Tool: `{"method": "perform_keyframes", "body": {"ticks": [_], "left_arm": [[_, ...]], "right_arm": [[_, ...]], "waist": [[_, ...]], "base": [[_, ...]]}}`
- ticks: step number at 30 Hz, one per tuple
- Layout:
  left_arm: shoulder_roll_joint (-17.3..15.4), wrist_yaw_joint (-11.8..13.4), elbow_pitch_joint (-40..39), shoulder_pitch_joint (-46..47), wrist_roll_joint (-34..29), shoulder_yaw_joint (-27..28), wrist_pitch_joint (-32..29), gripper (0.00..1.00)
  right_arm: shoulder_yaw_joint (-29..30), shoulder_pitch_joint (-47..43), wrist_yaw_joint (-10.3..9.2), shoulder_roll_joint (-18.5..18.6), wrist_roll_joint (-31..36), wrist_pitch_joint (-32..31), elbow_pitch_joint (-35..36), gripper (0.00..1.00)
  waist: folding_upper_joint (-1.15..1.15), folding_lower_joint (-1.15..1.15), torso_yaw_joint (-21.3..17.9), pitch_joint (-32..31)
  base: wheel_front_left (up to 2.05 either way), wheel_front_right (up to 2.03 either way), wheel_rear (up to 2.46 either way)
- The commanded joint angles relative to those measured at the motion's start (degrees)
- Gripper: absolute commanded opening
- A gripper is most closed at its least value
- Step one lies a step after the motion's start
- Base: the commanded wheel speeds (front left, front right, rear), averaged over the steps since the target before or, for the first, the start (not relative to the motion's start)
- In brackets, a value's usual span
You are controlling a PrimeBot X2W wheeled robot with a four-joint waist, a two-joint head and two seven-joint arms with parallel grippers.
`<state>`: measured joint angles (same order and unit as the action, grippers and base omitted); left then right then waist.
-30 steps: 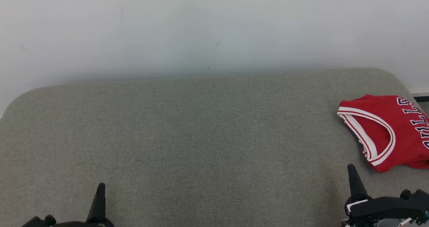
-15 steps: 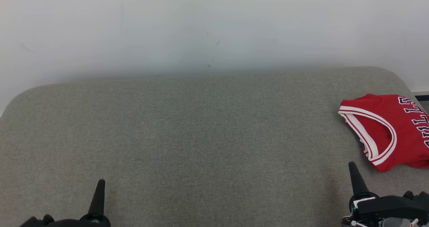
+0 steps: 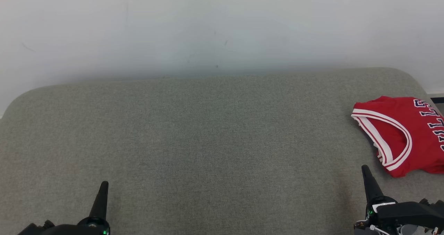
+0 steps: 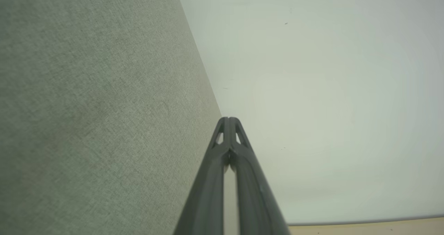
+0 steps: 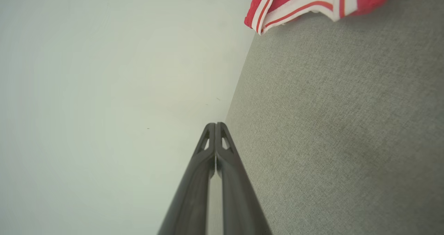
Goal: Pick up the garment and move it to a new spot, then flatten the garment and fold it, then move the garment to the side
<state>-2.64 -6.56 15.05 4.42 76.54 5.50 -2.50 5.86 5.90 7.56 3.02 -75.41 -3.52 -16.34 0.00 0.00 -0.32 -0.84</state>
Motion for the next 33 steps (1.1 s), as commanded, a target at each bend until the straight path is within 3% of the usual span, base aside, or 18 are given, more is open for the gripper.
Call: {"method": "perform_keyframes", "body": {"ticks": [1, 33], "left_arm": [[-0.3, -0.2, -0.6, 1.1, 1.5, 0.3, -0.4, 0.0], [-0.4, -1.1, -1.1, 2.0, 14.8, 1.1, -3.9, 0.0]], "right_arm": [[0.2, 0.6, -0.1, 0.0, -1.5, -0.3, 0.7, 0.0], [0.7, 0.5, -0.13, -0.2, -15.6, -2.9, 2.3, 0.0]], "waist": [[0.0, 0.0, 0.0, 0.0], [0.0, 0.0, 0.3, 0.9]], "base": [[0.0, 0.0, 0.0], [0.0, 0.0, 0.0]]}}
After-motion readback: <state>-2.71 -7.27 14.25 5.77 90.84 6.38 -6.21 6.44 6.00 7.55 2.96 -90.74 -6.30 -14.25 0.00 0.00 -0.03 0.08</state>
